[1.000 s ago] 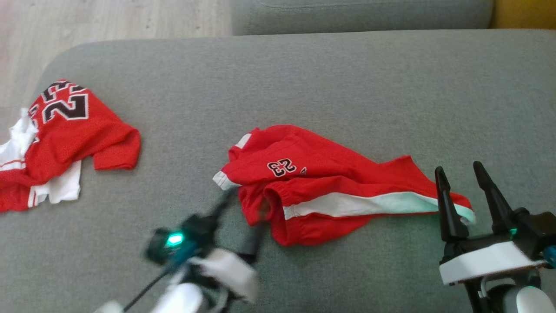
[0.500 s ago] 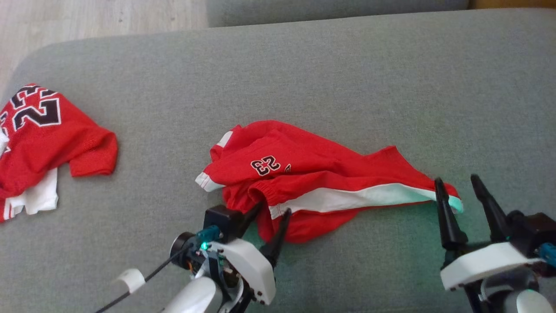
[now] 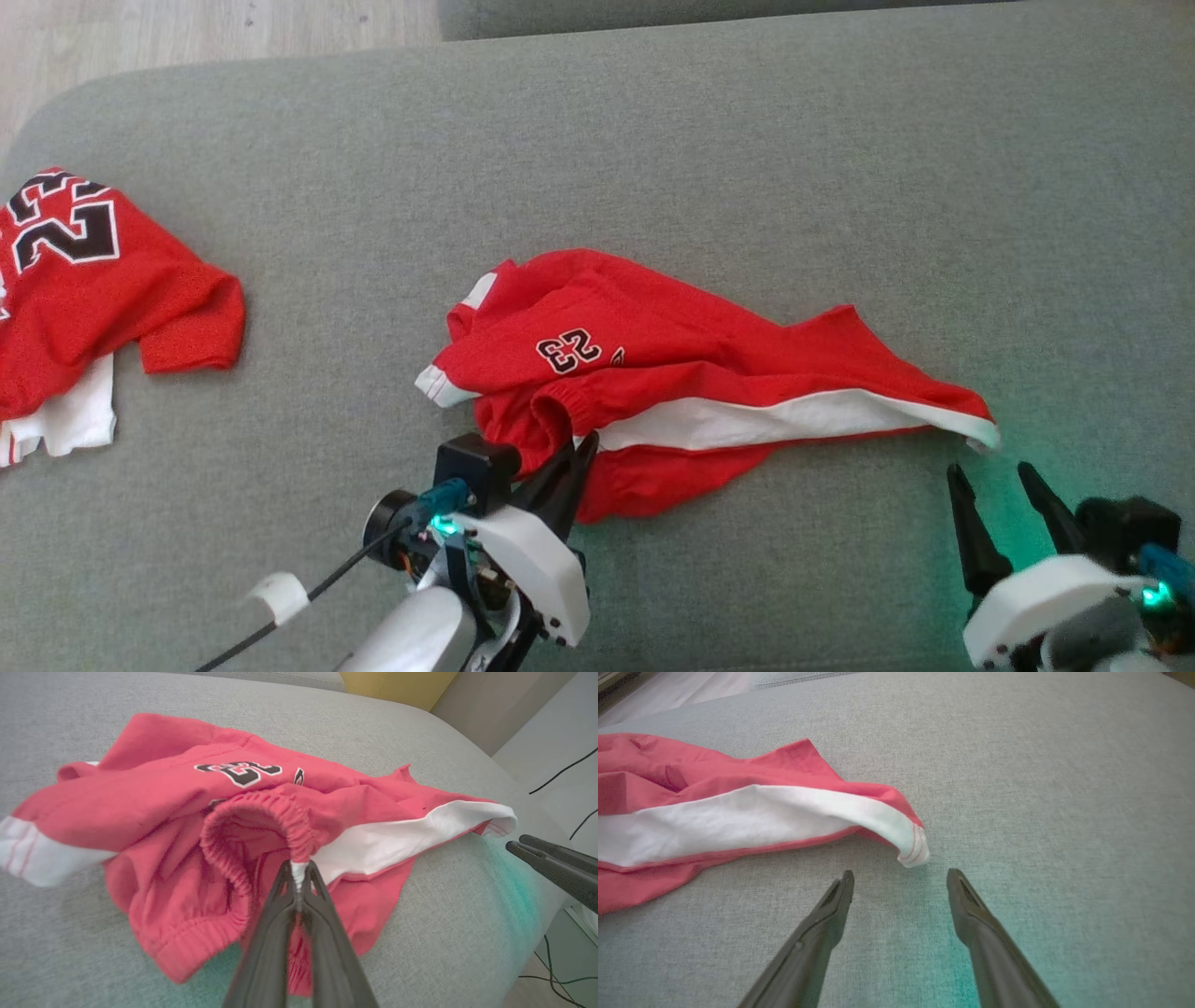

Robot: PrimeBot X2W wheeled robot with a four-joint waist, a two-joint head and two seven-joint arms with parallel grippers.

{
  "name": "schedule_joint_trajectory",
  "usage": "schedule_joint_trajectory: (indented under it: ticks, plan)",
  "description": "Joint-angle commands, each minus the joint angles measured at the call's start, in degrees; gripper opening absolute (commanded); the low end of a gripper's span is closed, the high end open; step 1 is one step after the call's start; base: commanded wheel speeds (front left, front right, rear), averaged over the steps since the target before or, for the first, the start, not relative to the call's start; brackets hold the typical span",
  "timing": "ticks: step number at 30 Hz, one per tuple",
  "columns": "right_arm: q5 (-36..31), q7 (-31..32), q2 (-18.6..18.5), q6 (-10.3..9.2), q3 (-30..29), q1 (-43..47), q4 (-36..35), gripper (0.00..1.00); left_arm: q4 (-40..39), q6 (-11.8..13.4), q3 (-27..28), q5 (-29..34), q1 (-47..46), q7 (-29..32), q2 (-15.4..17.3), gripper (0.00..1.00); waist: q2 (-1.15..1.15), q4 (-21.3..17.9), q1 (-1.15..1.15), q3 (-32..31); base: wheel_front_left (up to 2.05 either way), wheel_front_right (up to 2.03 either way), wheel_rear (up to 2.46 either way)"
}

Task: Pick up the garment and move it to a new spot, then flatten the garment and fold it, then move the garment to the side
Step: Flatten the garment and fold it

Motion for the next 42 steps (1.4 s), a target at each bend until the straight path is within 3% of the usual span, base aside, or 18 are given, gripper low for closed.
schedule_joint_trajectory:
  ticks: [1, 5, 6, 7, 14, 18, 26, 31, 39, 42]
  plan:
    - [0.1, -0.7, -1.2, -0.04, 1.0, -3.0, -1.1, 1.0, -1.7, 0.3, 1.6, 0.2, -2.9, -0.6, 0.0, 0.0, 0.0, 0.0, 0.0, 0.1, 0.0, 0.0, 0.0]
    - [0.6, -1.4, -1.2, -0.04, 1.1, -6.0, 1.9, 1.0, -1.9, 0.5, 1.6, 0.5, -3.3, -1.2, 0.2, 0.0, 0.0, 0.1, 0.0, 0.5, 0.0, 0.0, 0.0]
    - [1.0, -1.4, -1.3, -0.04, 1.3, -6.8, 2.8, 0.95, -2.0, 0.6, 1.7, 0.5, -3.4, -1.4, 0.2, 0.0, 0.0, 0.2, 0.0, 0.5, 0.0, 0.0, 0.0]
    - [1.7, -1.6, -1.9, -0.04, 1.4, -7.8, 4.2, 0.0, -2.4, 0.6, 1.8, 0.5, -3.5, -1.7, 0.3, 0.0, 0.0, 0.6, 0.0, 0.2, 0.0, 0.0, 0.0]
    - [2.2, -0.9, -4.0, -0.04, 1.6, -8.1, -0.5, 0.0, -9.3, 1.5, 2.6, 2.6, -4.1, -3.6, 2.8, 0.0, 0.0, 1.9, 0.0, -2.5, 0.0, 0.0, 0.0]
    - [1.8, 2.2, -5.1, -0.04, 1.3, -8.7, -10.9, 0.0, -16.7, 2.9, 4.6, 5.3, -6.0, -4.4, 5.9, 0.0, 0.0, 2.2, 0.0, -4.8, 0.0, 0.0, 0.0]
    - [-0.2, 15.6, -7.6, -0.04, -0.2, -12.3, -34.4, 0.0, -31.3, 5.2, 9.9, 10.6, -13.2, -3.6, 11.4, 0.0, 0.0, 2.9, 0.0, -8.3, 0.0, 0.0, 0.0]
    - [-0.4, 21.9, -9.2, -0.04, -1.4, -18.3, -44.2, 0.0, -38.1, 5.7, 12.8, 13.2, -19.1, -1.8, 13.6, 0.0, 0.0, 3.1, 0.0, -9.1, 0.0, 0.0, 0.0]
    - [3.1, 25.1, -7.9, -0.04, -1.7, -25.9, -40.6, 0.0, -34.5, 4.8, 13.4, 9.2, -22.5, -1.3, 11.1, 0.0, 0.0, 3.4, 0.0, -7.0, 0.0, 0.0, 0.0]
    - [5.2, 24.1, -7.5, -0.04, -1.2, -31.0, -34.0, 0.0, -26.3, 3.2, 14.1, 5.9, -25.5, -3.2, 8.6, 0.0, 0.0, 3.2, 0.0, -5.3, 0.0, 0.0, 0.0]
